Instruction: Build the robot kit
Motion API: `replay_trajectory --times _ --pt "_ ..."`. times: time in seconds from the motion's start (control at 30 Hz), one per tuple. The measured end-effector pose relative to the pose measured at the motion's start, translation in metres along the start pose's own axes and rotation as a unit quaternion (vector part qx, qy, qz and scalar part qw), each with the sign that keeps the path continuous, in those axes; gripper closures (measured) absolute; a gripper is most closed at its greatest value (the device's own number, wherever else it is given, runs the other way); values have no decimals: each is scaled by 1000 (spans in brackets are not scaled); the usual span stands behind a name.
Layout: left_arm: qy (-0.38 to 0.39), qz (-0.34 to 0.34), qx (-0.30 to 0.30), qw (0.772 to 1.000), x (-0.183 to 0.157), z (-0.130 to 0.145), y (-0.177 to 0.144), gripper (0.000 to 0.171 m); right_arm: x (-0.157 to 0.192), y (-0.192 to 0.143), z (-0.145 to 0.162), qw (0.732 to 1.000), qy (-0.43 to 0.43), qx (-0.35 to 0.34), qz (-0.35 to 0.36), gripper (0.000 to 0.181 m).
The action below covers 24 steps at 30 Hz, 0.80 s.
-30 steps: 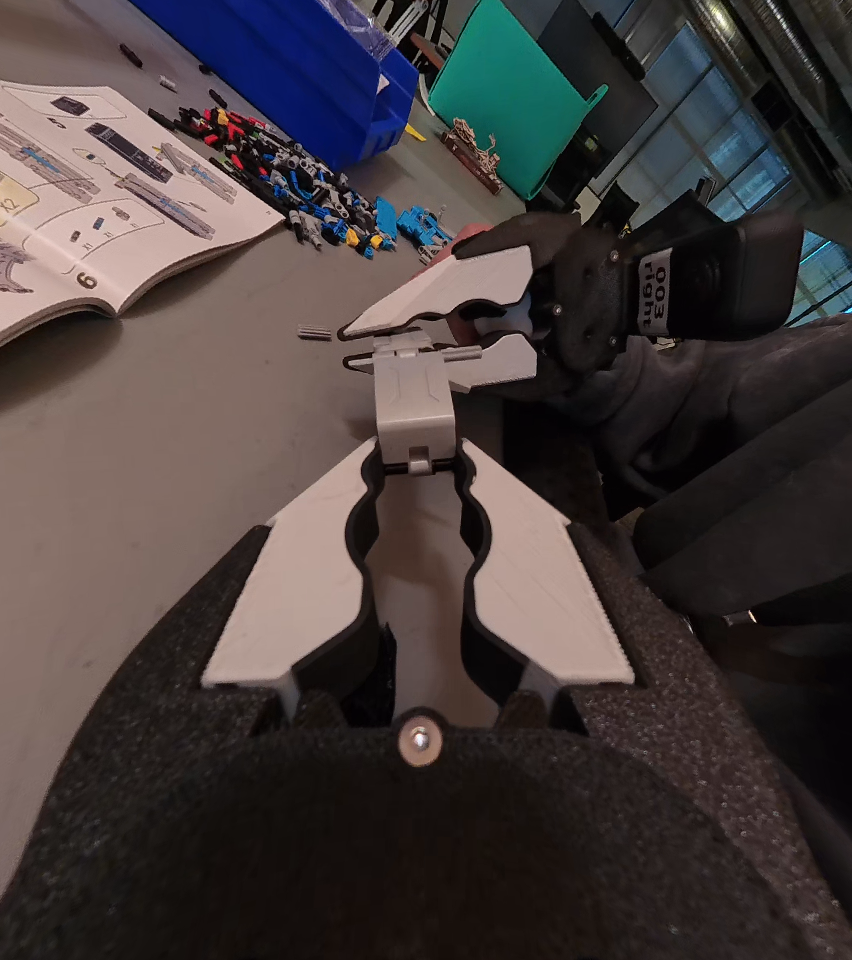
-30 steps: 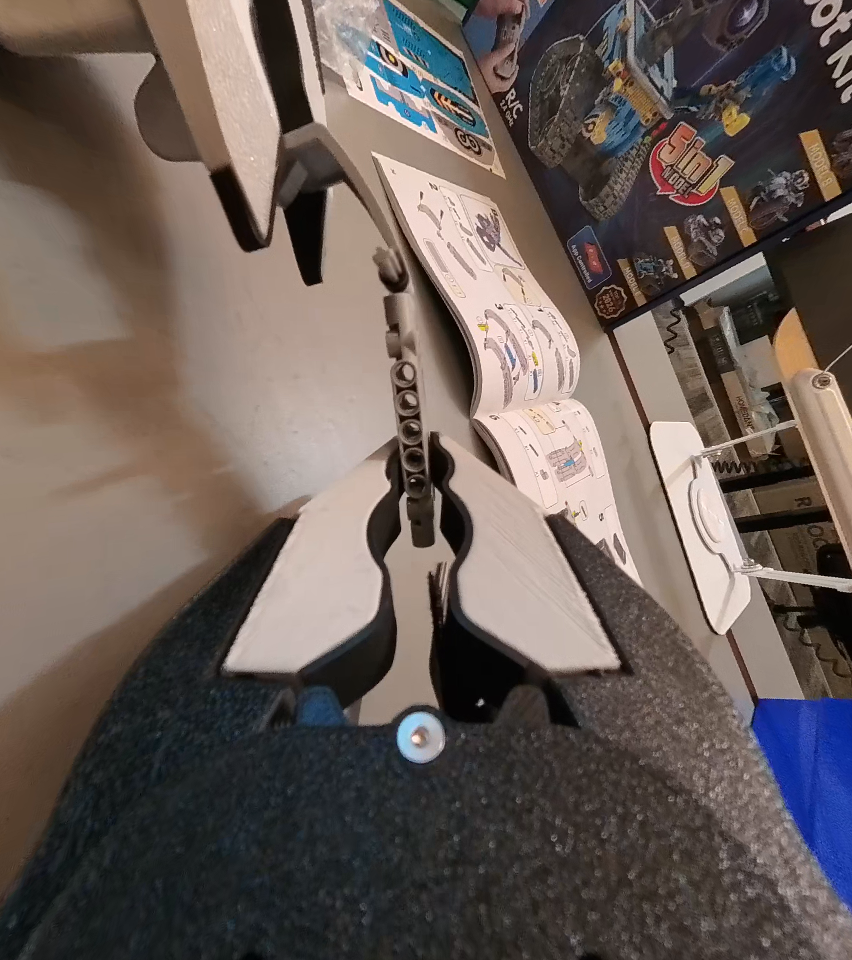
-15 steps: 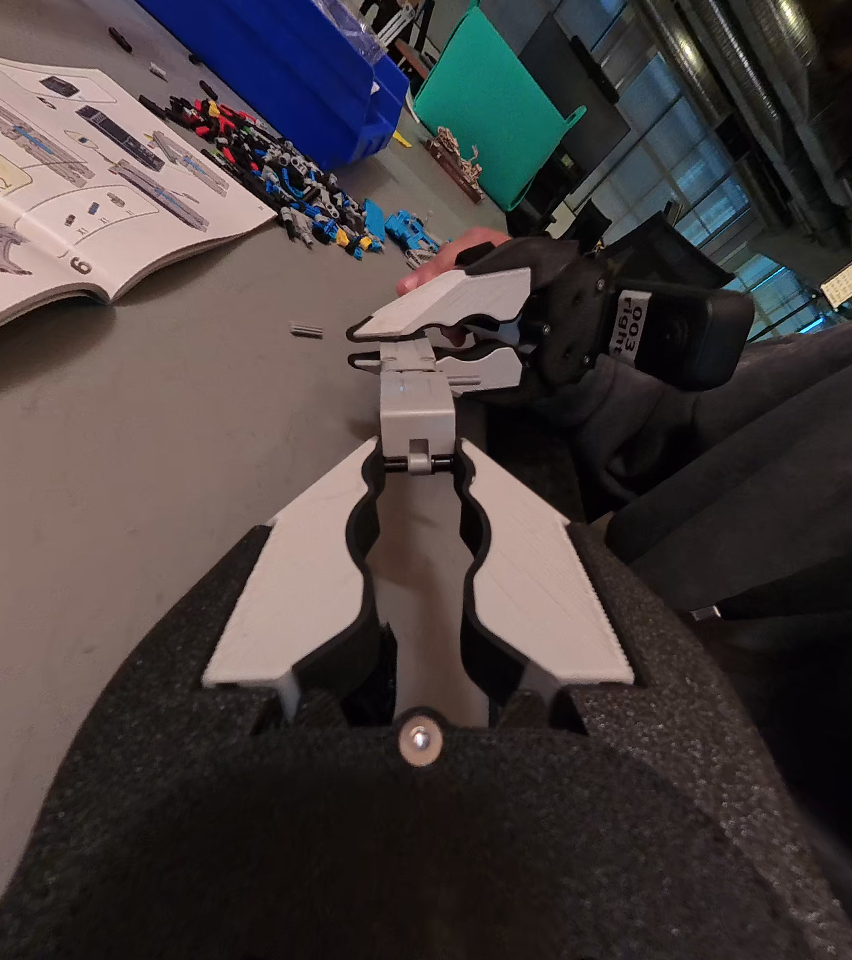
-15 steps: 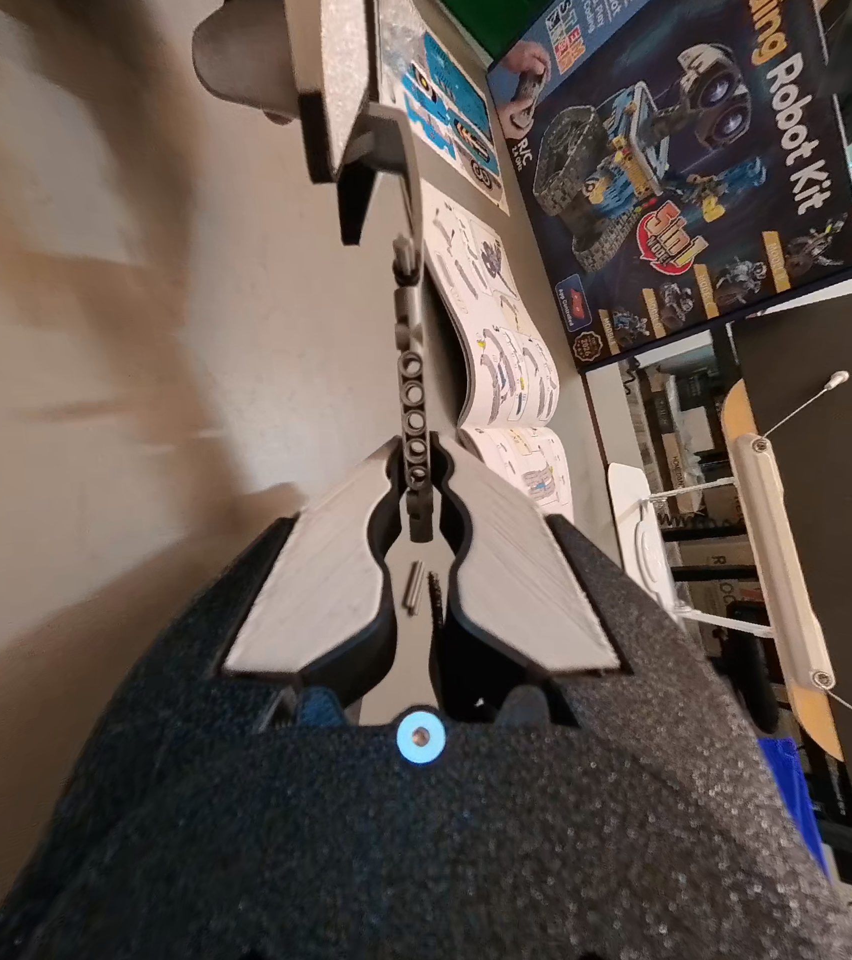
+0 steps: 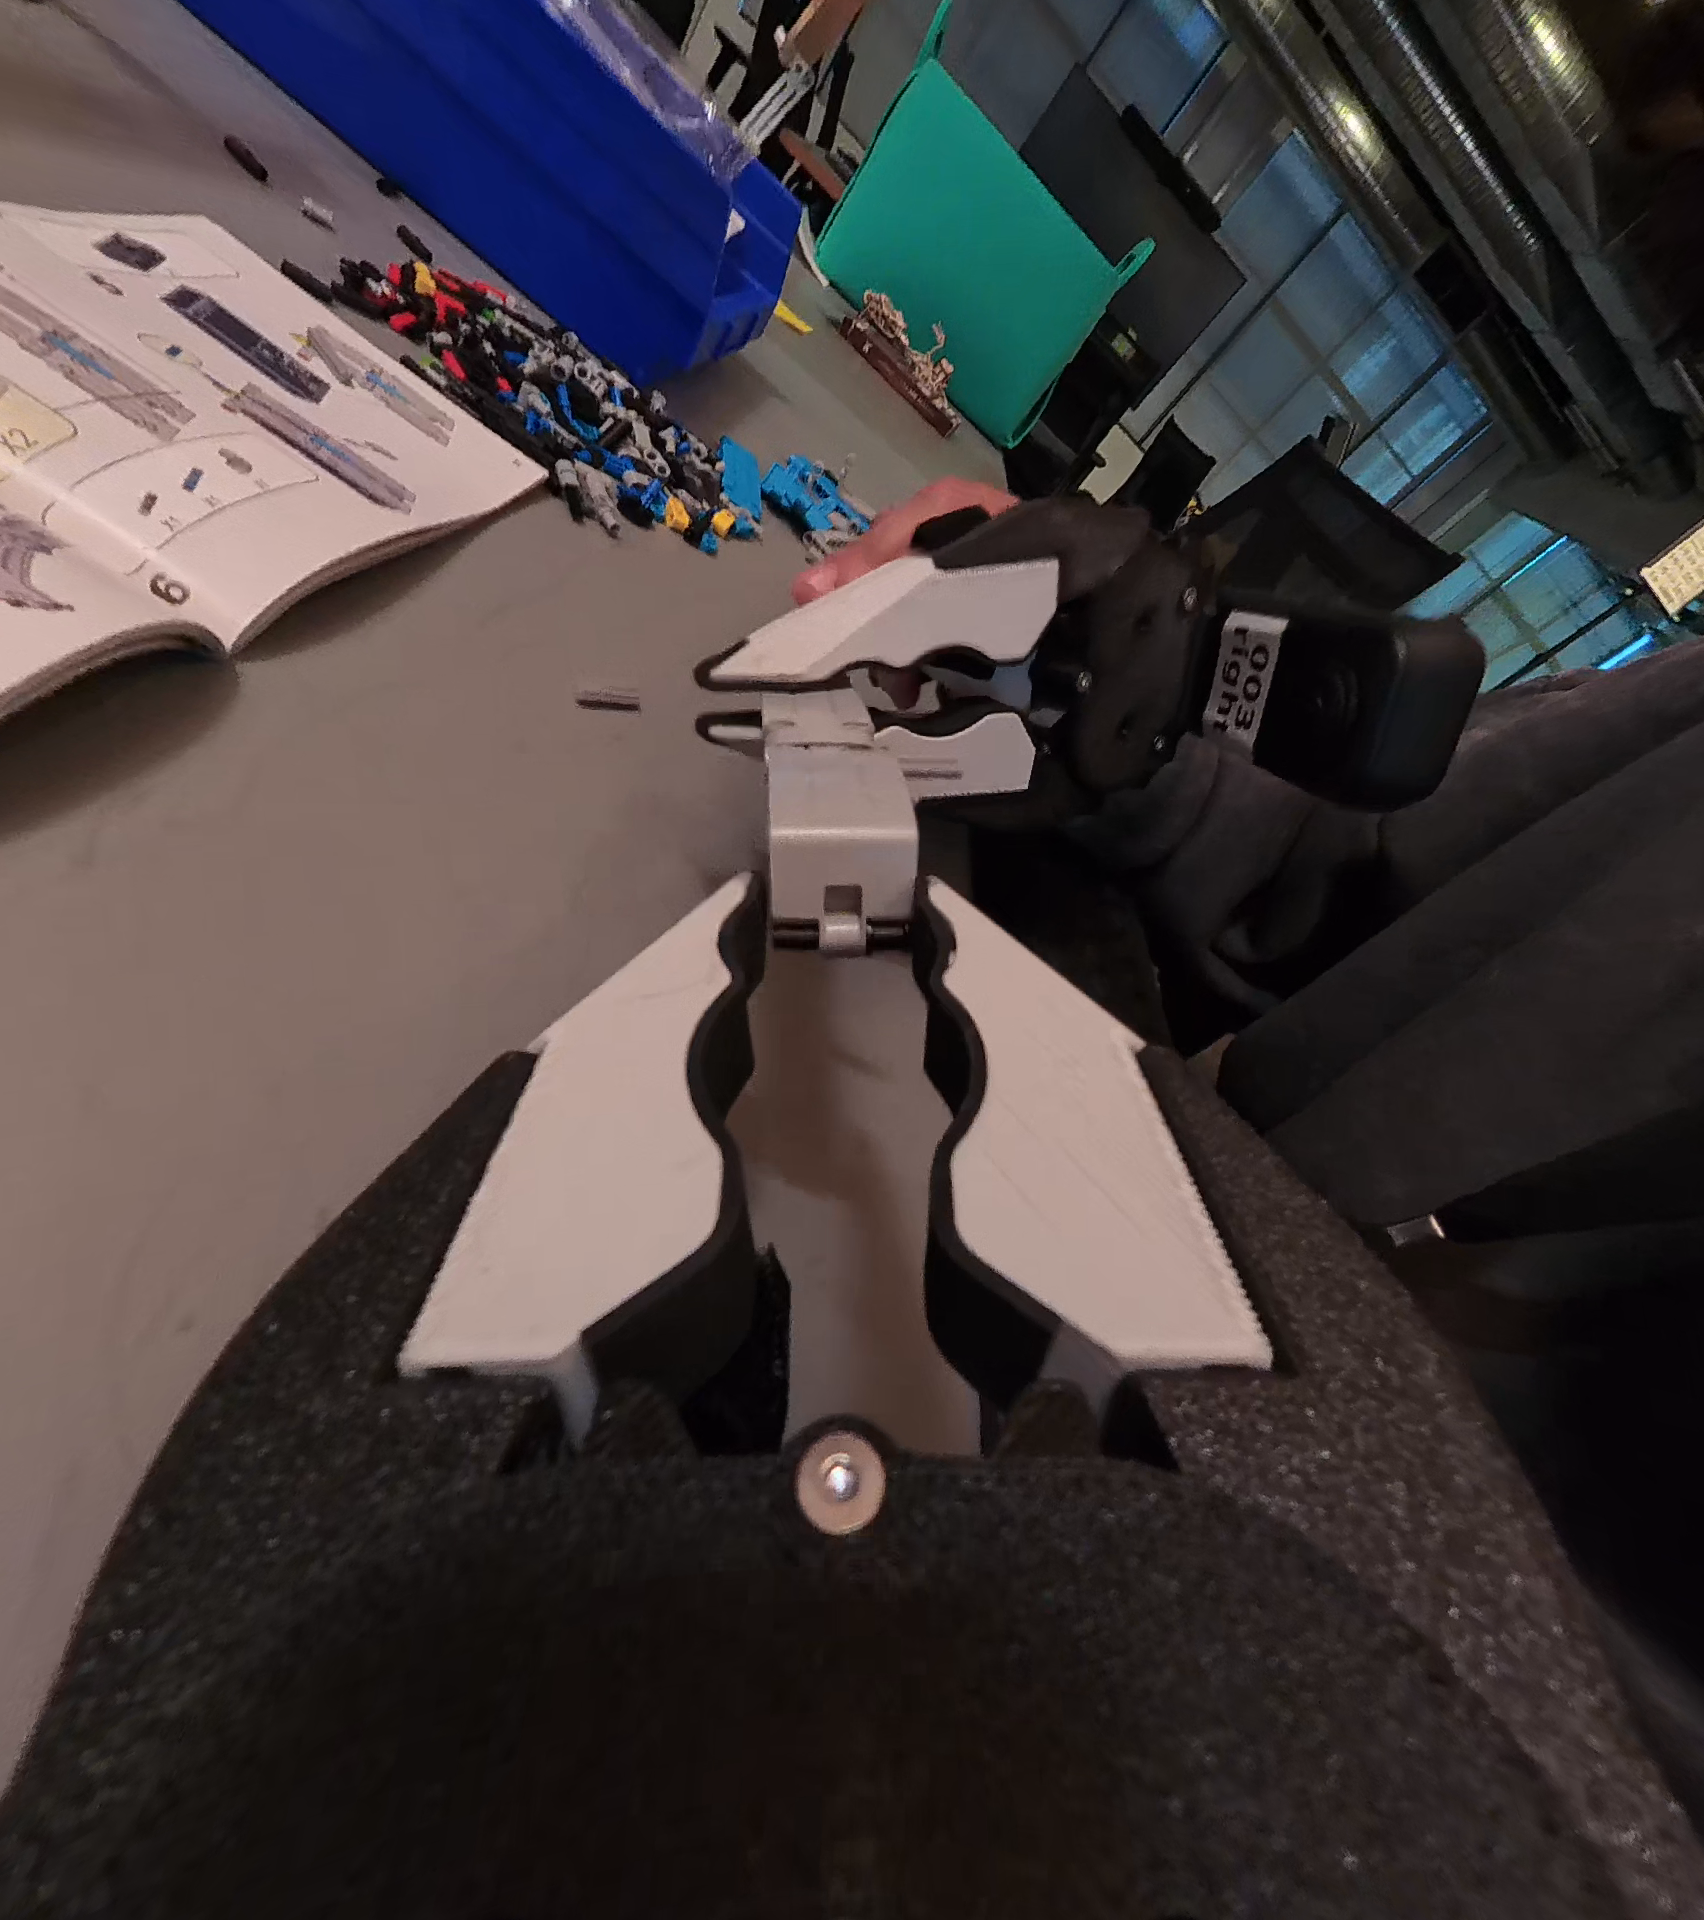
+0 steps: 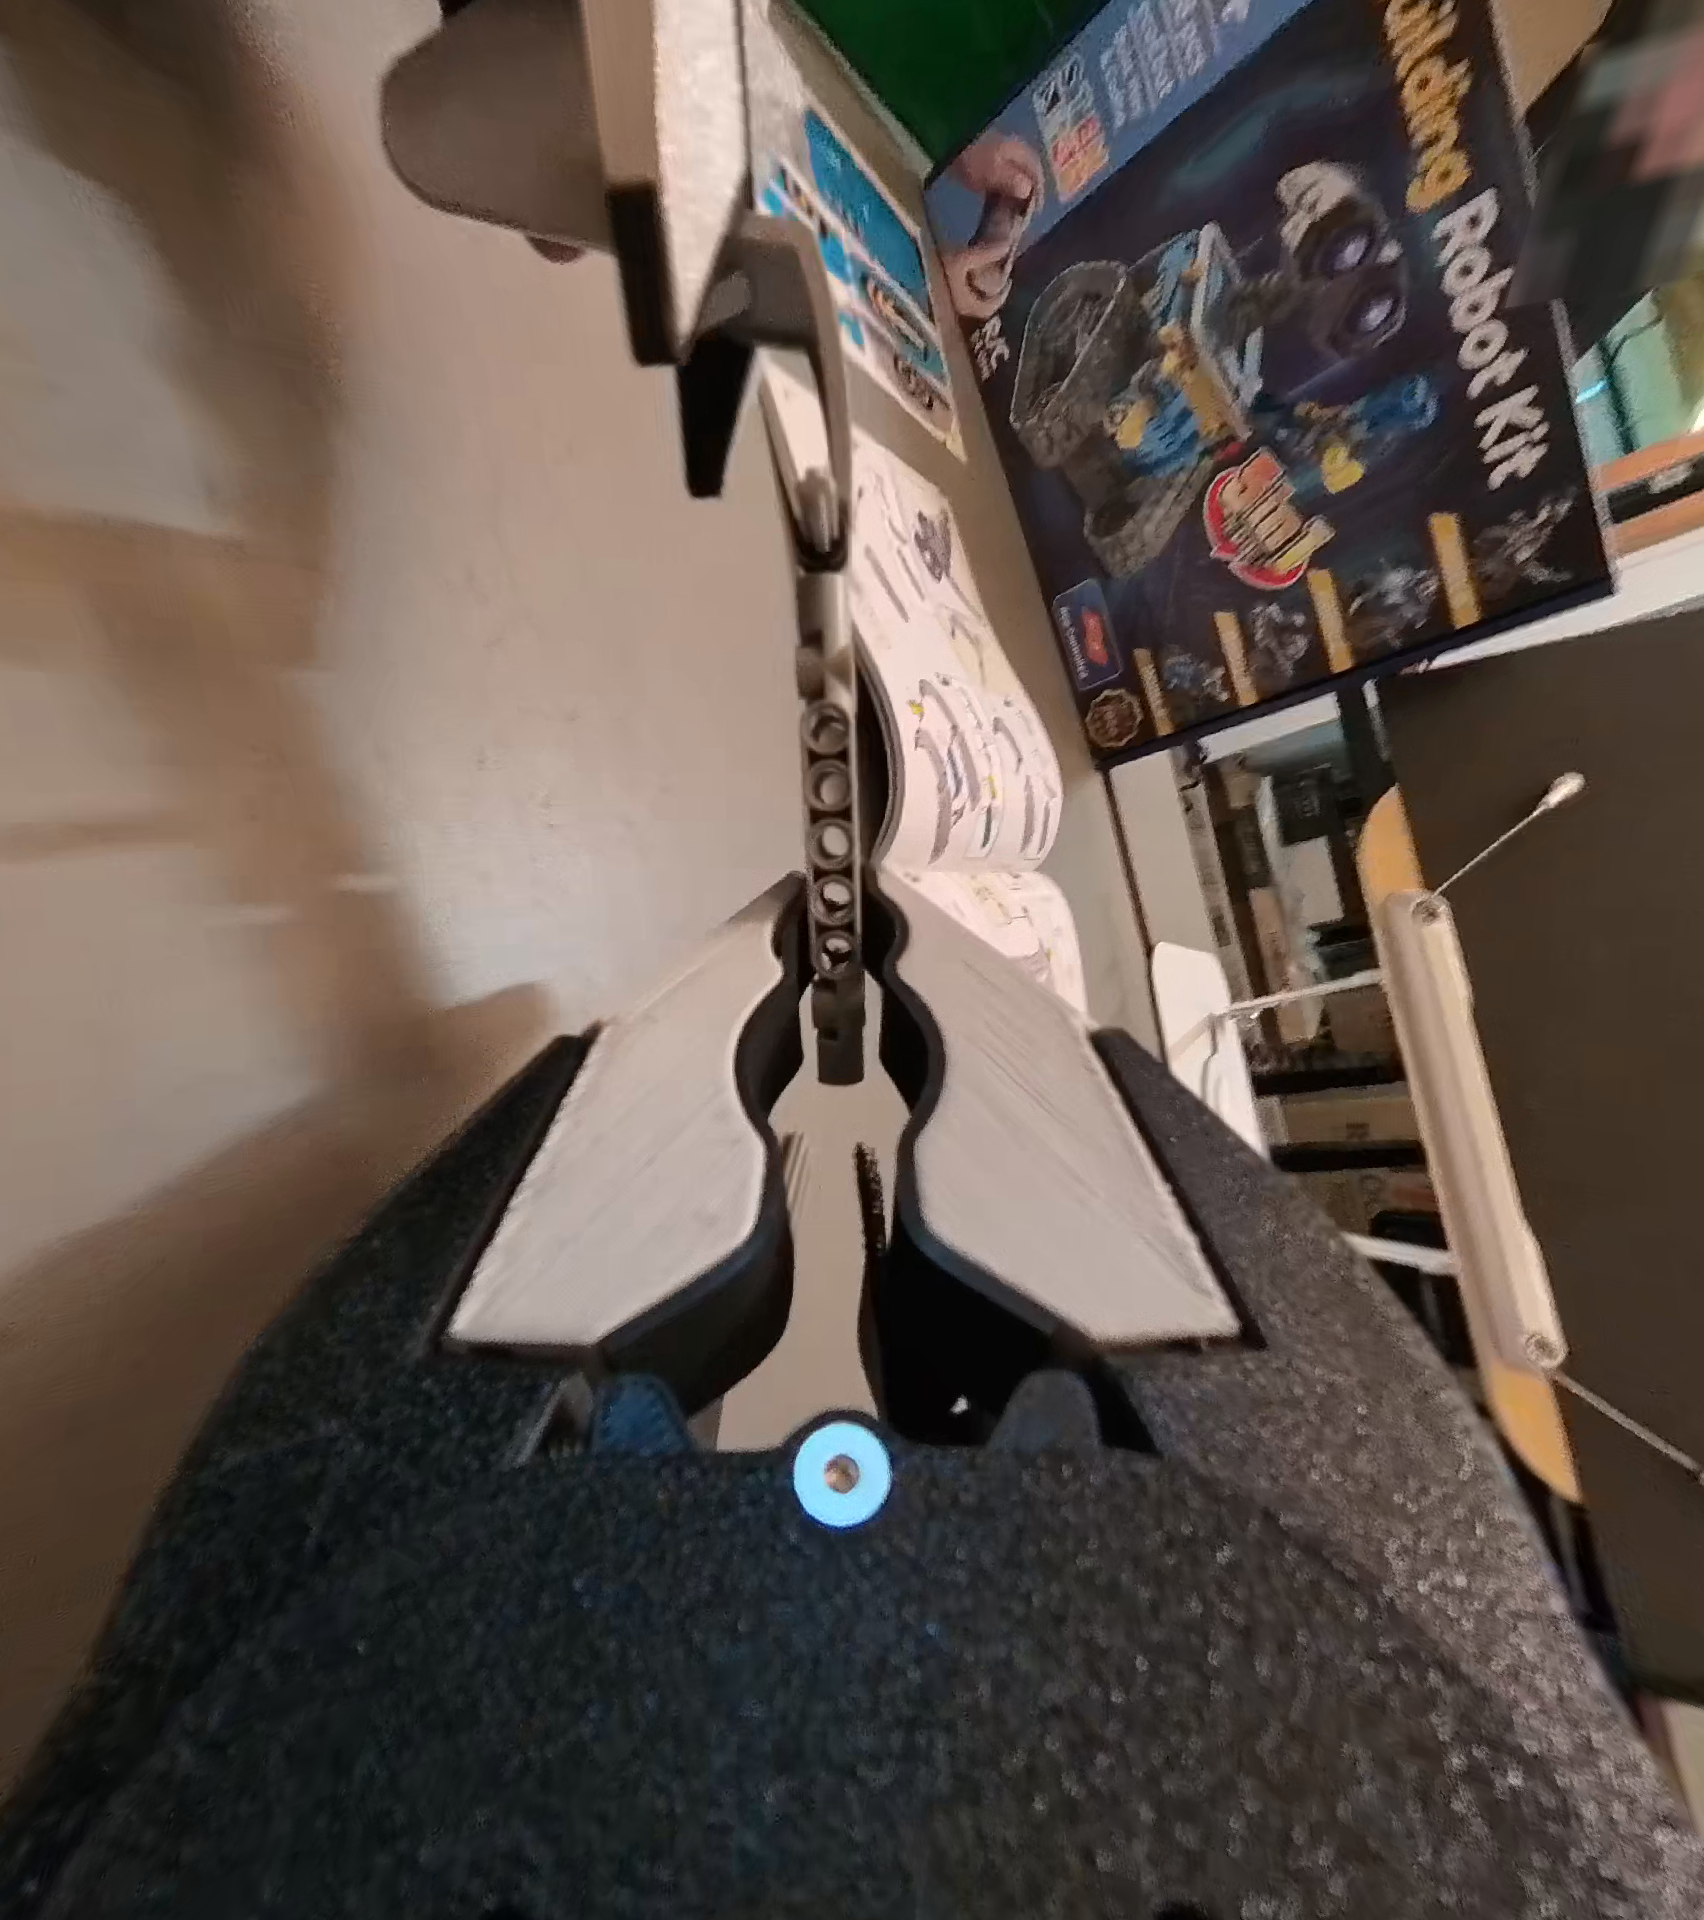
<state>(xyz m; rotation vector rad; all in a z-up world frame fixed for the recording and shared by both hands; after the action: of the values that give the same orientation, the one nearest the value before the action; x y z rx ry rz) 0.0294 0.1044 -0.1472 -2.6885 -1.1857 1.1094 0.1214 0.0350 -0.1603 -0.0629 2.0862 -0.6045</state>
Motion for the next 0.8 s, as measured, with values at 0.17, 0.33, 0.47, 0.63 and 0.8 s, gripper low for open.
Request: replay_trajectory --times 0.17,0.33,0.47,0.63,0.8 --pt "26 -3 -38 999 -5 -11 -9 137 0 -4 -2 999 -26 -17 14 175" --pt "49 -32 -13 998 -4 -6 -4 137 0 -4 -2 998 -54 -13 30 175" --pt "79 -57 27 995 -5 4 5 138 3 -6 -6 994 -97 -18 56 175" --pt "121 -93 45 987 -7 8 7 146 7 -5 -5 996 -77 -2 48 175" --pt "141 -170 34 975 5 7 -14 146 14 -5 0 1000 14 8 5 148"
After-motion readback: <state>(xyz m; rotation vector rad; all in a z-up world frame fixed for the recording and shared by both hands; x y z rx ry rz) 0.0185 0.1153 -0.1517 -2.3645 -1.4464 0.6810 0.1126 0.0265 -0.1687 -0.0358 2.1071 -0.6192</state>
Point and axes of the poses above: each gripper's, where its closed fingertips meet, y out along the fingers, z out of its underside, x = y × z across the jaws, the point moved 4 cm from there along -y, back along the fingers, and after that the axes turned 7 degrees about x, right-handed, at the moved point
